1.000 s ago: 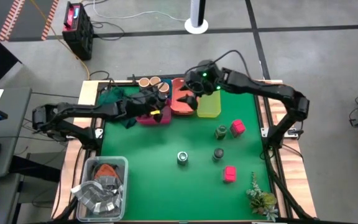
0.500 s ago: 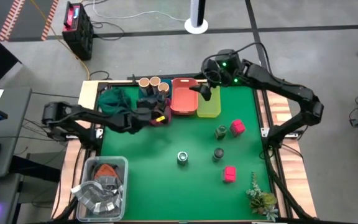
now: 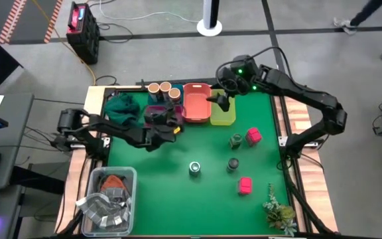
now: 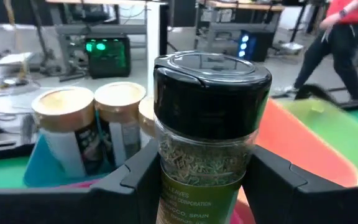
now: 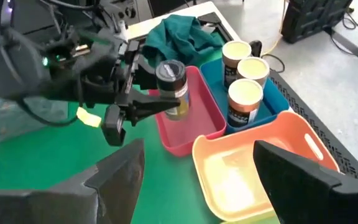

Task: Sort spices by type
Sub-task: Put the top black seasoning bottle into the red bin

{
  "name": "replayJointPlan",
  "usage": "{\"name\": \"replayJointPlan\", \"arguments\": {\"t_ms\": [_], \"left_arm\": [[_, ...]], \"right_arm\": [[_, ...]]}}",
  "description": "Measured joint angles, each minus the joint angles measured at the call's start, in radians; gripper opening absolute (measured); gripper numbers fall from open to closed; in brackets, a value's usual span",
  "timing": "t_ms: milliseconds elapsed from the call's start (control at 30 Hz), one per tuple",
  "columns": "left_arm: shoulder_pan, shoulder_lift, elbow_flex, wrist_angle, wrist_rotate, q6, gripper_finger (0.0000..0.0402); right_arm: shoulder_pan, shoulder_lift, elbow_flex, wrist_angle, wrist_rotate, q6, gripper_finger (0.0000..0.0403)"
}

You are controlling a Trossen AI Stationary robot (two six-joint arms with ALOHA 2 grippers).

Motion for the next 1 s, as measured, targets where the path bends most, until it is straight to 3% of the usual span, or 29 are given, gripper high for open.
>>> {"name": "replayJointPlan", "arguments": {"t_ms": [267, 567, 1000], "left_arm": [[-0.036, 0.116, 0.163, -0.250, -0.086, -0.141, 0.0180], [-0.032, 0.136, 0.240, -0.660, -0.096, -0.593, 0.0180], [0.025, 0.222, 0.239, -0.665, -0.018, -0.605, 0.0180]], "right_arm": [[0.009, -0.024, 0.000, -0.064, -0.003, -0.029, 0.0324], [0.012, -0.078, 0.000, -0.128, -0.003, -0.052, 0.0324], [0.013, -0.101, 0.000, -0.133, -0.004, -0.066, 0.0324]]}}
